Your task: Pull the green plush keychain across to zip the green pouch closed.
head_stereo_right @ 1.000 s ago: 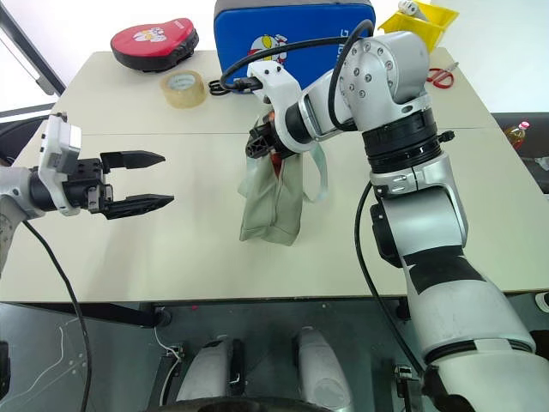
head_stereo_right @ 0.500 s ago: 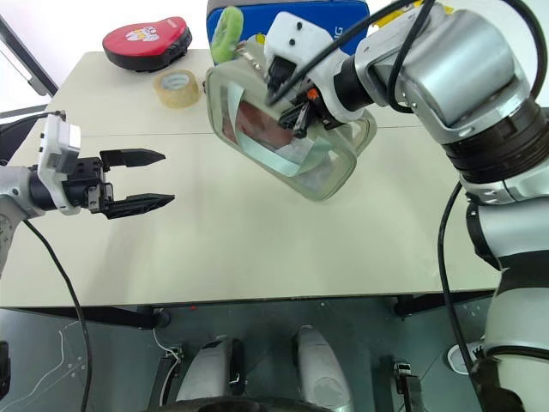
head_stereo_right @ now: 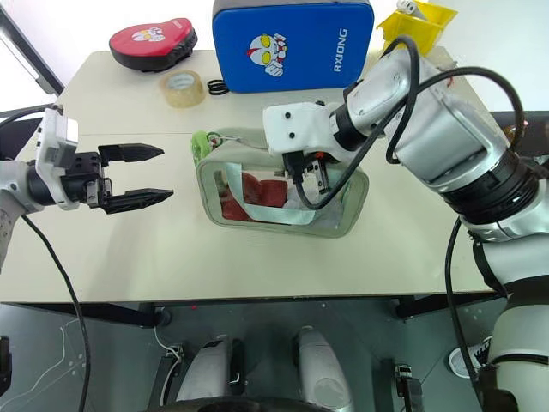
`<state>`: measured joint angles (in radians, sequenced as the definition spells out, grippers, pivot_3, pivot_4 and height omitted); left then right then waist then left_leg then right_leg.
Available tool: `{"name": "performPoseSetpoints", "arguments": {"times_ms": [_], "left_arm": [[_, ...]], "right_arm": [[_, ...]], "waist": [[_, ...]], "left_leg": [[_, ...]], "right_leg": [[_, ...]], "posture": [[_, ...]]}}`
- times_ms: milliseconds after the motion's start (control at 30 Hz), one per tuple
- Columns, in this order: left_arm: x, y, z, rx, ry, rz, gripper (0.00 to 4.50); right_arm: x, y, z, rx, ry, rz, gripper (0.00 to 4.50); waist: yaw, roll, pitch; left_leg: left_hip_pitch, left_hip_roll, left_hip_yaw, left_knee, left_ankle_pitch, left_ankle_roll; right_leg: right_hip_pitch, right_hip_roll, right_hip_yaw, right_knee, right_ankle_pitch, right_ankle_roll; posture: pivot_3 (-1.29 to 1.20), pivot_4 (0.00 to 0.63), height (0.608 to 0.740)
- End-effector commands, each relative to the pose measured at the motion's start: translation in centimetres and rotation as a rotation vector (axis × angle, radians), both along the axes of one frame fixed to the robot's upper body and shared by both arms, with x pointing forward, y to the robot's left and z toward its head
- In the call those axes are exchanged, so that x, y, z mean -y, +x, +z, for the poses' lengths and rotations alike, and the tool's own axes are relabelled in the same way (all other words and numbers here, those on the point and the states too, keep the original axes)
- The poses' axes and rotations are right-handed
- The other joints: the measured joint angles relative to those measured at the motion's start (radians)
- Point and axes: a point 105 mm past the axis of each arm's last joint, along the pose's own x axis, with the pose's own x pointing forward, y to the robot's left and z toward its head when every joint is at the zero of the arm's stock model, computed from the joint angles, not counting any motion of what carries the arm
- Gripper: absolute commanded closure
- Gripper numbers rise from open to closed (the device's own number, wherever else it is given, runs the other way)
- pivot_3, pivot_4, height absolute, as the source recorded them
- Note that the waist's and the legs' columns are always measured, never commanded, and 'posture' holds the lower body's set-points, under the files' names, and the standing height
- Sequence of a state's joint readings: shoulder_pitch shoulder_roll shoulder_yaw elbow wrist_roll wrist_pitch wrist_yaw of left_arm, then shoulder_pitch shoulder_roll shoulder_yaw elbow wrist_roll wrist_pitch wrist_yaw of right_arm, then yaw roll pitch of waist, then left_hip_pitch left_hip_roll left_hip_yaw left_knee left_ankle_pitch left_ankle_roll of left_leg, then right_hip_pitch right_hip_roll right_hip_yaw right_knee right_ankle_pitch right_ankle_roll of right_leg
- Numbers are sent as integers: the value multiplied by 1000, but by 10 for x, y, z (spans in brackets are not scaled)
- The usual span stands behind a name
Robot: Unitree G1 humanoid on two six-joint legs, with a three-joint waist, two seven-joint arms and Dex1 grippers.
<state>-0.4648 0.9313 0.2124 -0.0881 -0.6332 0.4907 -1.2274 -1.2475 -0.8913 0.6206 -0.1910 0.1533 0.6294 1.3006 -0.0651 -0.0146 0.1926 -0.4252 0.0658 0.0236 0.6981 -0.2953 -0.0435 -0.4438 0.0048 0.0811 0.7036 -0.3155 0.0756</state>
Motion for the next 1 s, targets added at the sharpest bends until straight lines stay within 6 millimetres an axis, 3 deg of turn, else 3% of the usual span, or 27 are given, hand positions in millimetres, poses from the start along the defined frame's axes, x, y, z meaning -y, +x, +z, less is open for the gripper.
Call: {"name": "performPoseSetpoints", "arguments": {"times_ms": [33, 200, 500, 633, 800, 833, 933, 1000], "left_arm": [[-1, -2, 9, 35, 19, -3, 0], [0, -1, 9, 34, 22, -8, 0], [1, -1, 7, 26, 27, -19, 0], [2, -2, 7, 23, 29, -26, 0], [1, -2, 8, 22, 36, -31, 0], [1, -2, 8, 23, 37, -32, 0], [0, -2, 8, 23, 38, -33, 0], [1, -2, 8, 22, 38, -34, 0]], "right_arm": [[-1, -12, 12, 64, 7, 58, 4477], [2, -18, 5, 77, -34, 107, 4477], [0, -10, -7, 69, -25, 53, 4477], [1, -10, -10, 34, -4, 14, 2874], [10, -22, 13, -28, 113, -16, 303], [15, -26, 20, -48, 142, -20, 28], [37, -43, 38, -56, 175, -29, 28], [49, -49, 38, -50, 174, -50, 28]], "waist": [[1, 0, 0], [0, 0, 0], [0, 0, 0], [0, 0, 0], [0, 0, 0], [2, 0, 0], [11, 0, 0], [21, 0, 0]], "left_leg": [[0, 0, 0, 0, 0, 0], [0, 0, 0, 0, 0, 0], [1, 0, 0, 0, 0, 0], [1, 0, 0, 0, 0, 0], [1, 0, 0, 1, 0, 0], [1, 0, 0, 1, 0, 0], [1, 0, 0, 1, 0, 0], [1, 0, 0, 0, 0, 0]], "right_leg": [[0, 0, 0, 0, 0, 0], [0, 0, 0, 0, 0, 0], [1, 0, 0, 1, 0, 0], [1, 0, 0, 1, 0, 0], [1, 0, 0, 2, 0, 0], [1, 0, 0, 2, 0, 0], [1, 0, 0, 1, 0, 0], [1, 0, 0, 1, 0, 0]], "posture": [[0, 150, 737], [0, 150, 737], [0, 150, 737], [0, 150, 737], [0, 150, 737], [0, 150, 737], [0, 150, 737], [0, 150, 737]]}}
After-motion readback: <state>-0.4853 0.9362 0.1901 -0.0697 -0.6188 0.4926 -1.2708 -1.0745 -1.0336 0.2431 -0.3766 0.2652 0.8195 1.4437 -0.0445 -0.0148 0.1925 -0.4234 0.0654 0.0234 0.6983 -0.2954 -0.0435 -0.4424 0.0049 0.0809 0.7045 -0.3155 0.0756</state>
